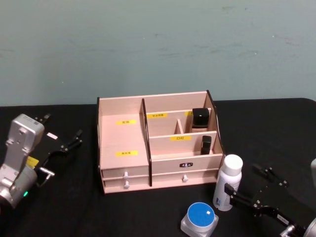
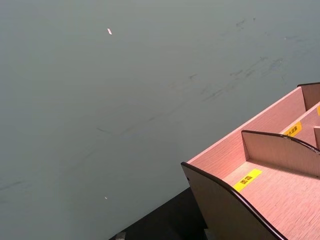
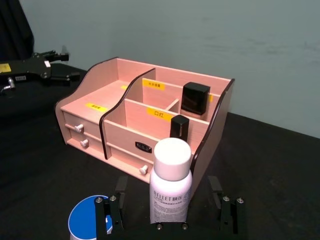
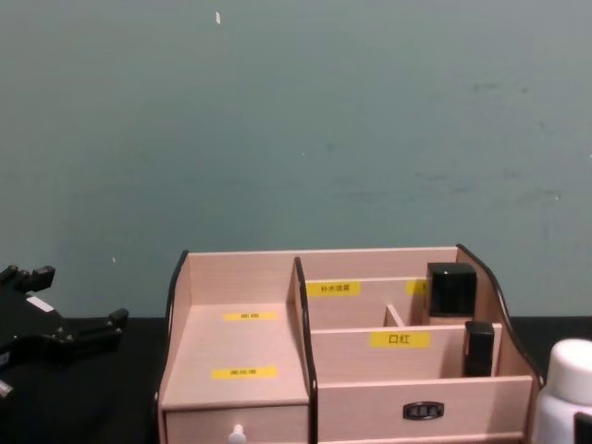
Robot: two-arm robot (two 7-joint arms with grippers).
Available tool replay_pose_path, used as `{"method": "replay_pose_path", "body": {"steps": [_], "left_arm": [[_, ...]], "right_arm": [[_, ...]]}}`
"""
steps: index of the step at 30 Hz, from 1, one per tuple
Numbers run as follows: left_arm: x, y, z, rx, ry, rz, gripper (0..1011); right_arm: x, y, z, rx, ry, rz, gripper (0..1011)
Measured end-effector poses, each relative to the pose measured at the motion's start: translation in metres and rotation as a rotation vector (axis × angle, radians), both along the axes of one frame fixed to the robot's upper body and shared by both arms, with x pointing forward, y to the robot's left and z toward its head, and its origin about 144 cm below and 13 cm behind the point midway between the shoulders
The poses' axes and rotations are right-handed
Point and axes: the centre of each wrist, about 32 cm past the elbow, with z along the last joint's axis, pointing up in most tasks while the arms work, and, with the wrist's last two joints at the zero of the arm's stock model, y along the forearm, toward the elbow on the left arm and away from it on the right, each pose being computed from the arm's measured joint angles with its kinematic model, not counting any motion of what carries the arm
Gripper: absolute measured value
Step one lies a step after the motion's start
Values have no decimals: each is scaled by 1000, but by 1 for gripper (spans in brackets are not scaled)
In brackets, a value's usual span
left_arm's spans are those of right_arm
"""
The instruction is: Pick up the facial cleanser and watermelon frost from the table and place them into the tiered storage box.
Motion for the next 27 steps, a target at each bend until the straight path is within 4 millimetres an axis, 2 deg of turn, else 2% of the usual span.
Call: {"method": "replay_pose_path", "body": {"steps": [27], "left_arm": [[0,0,0,0,0,0,1010]], "right_arm": [[32,13,-21,-18,18,27,1002]]}}
